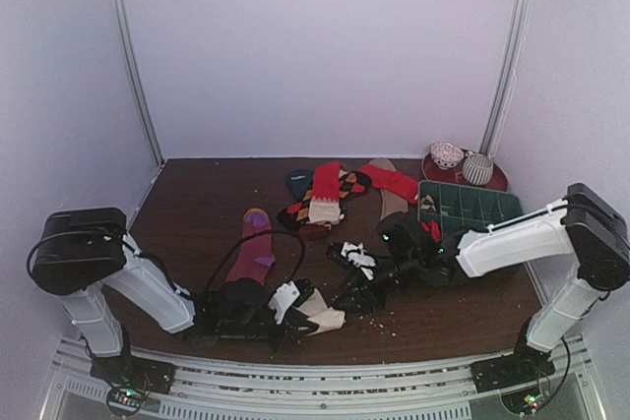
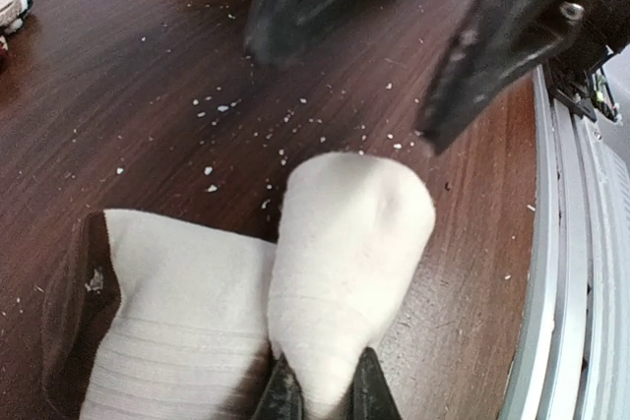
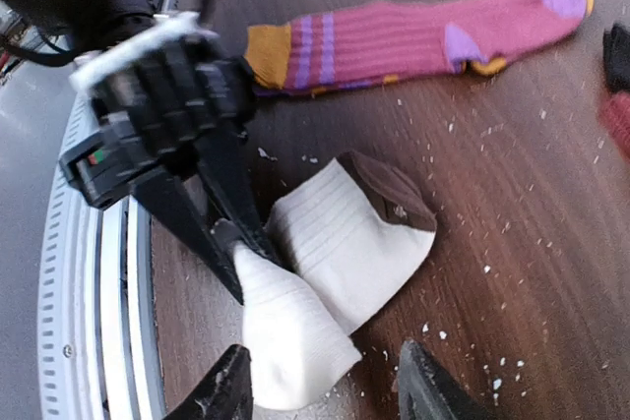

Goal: Roll the socks
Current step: Roll a pair of socks at the center of the board.

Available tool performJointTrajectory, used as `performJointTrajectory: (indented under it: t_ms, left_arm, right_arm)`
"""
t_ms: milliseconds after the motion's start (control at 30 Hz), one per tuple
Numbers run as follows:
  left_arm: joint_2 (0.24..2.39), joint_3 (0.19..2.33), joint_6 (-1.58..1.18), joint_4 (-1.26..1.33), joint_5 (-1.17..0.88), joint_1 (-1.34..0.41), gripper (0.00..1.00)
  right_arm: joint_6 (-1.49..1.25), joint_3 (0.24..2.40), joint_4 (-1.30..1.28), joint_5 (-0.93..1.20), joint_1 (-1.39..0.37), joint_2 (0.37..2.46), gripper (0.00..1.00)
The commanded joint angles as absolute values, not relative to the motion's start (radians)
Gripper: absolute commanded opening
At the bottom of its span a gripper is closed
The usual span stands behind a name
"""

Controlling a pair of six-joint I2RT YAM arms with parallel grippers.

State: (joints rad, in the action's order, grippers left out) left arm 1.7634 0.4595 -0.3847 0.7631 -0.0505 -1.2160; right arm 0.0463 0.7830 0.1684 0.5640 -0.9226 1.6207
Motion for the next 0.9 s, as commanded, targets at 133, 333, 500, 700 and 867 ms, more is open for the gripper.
performJointTrajectory:
  t_ms: [133, 333, 500, 700, 867]
  left_arm:
    - [1.859, 0.39, -0.522, 0.636, -0.12, -1.207, 0.0]
    - [1.87, 0.387, -0.53, 0.636, -0.137, -1.201, 0.0]
    - [1.87, 0.391, -0.53, 0.623, -0.142, -1.2, 0.0]
    - [1.879, 0.388, -0.53, 0.621, -0.147, -1.195, 0.0]
    - [1.889, 0.392, -0.526, 0.621, -0.152, -1.193, 0.0]
  right_arm:
    - [0.314, 0.605, 0.496, 0.405, -1.003, 1.536, 0.54]
    - [0.328, 0.595, 0.51, 0.411, -1.017, 1.585, 0.55]
    - [0.307, 0.598, 0.512, 0.475, -1.019, 1.621, 0.56]
    - [0.247, 0.523, 0.591, 0.475, -1.022, 1.593, 0.56]
    - [0.231, 0.526, 0.618, 0.508, -1.028, 1.644, 0.56]
